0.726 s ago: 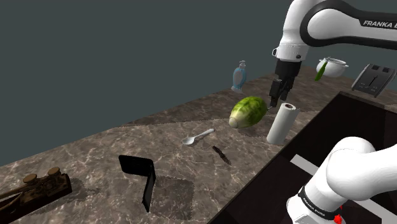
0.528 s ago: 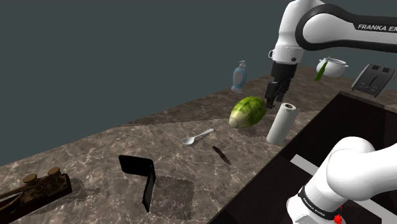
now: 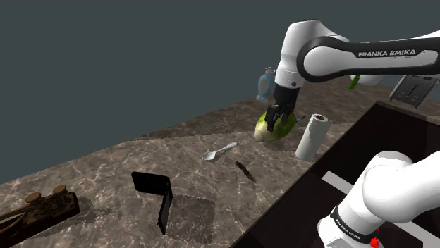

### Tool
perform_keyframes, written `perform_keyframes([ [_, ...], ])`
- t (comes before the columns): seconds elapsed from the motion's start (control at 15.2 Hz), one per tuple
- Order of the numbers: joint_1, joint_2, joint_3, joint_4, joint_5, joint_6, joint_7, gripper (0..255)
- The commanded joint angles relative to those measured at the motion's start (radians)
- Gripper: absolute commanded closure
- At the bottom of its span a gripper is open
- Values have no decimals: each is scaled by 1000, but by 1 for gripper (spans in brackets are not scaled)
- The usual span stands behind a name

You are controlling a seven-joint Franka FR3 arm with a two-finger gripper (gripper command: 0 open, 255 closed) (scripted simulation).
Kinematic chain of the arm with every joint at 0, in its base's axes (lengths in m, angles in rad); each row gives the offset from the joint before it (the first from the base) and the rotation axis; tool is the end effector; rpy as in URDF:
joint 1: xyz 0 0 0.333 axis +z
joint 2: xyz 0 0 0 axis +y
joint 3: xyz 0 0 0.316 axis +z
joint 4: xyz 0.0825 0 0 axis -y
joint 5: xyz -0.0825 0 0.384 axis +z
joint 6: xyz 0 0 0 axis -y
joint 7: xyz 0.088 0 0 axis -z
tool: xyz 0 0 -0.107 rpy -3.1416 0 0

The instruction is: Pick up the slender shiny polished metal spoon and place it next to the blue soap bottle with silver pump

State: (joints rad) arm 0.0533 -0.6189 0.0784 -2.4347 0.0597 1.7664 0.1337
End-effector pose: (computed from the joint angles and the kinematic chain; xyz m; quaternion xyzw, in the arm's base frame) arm 0.3553 0.0554 0.5131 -0.9995 0.0154 0.0259 0.0032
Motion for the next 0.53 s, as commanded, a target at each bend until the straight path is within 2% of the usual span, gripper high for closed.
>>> perform_keyframes([
  [0.0, 13, 43, 39, -6, 15, 72, 46, 0],
  [0.46, 26, 245, 145, 30, 6, 301, 179, 0],
])
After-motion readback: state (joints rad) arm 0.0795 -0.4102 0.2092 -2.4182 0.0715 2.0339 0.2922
